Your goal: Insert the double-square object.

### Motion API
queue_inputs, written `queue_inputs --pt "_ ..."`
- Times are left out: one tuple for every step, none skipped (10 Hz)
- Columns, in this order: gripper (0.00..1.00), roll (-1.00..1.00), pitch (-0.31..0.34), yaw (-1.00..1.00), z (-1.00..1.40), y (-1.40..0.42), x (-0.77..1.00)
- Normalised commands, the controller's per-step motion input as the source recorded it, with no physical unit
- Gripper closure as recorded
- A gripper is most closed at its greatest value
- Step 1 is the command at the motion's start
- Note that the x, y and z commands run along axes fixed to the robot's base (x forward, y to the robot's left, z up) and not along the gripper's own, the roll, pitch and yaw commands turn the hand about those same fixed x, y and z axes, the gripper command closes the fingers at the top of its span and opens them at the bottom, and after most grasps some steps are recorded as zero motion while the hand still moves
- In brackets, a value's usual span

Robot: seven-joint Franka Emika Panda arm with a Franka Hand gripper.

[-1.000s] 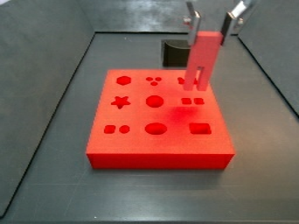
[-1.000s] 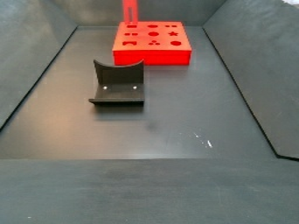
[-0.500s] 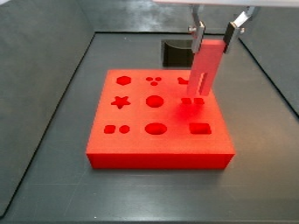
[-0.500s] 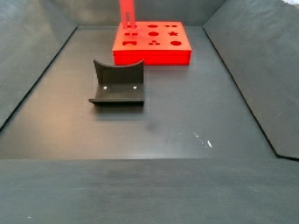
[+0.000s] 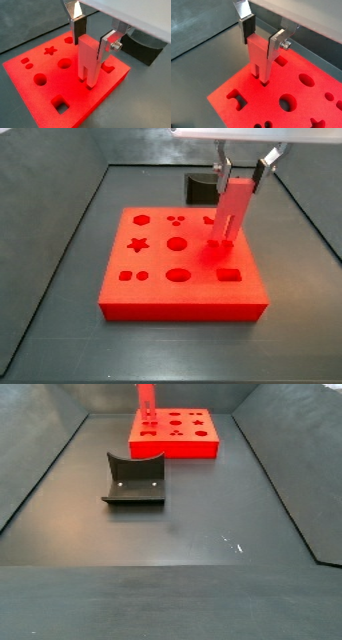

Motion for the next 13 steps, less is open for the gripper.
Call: queue_inputs --pt "1.00 0.02 -0.020 0.07 -0.21 -0.04 0.00" --pt "1.00 0.00 -0.050 0.06 -0.26 0.00 0.00" --pt "1.00 0.00 -0.040 0.05 -0.26 0.00 0.00" --pt "1.00 0.00 -0.021 0.03 -0.23 0.00 0.00" --pt "1.00 0.00 -0.030 0.03 -0.26 0.00 0.00" --pt "1.00 0.06 0.000 0.01 -0.33 -0.01 0.09" --pt "1.00 0.08 0.013 0.00 -0.39 0.00 0.16" --pt "1.00 0.07 0.006 0.00 -0.45 0.00 0.15" --pt "1.00 0.07 0.000 0.00 -0.52 0.00 0.15" --pt "1.00 0.07 0.000 0.00 -0.52 -0.01 0.14" --pt "1.00 0.06 0.000 0.00 -0.45 -0.03 0.09" --pt "1.00 0.04 0.009 -0.04 -0.16 0.00 0.00" --pt "1.00 0.01 -0.011 0.00 -0.11 0.00 0.00"
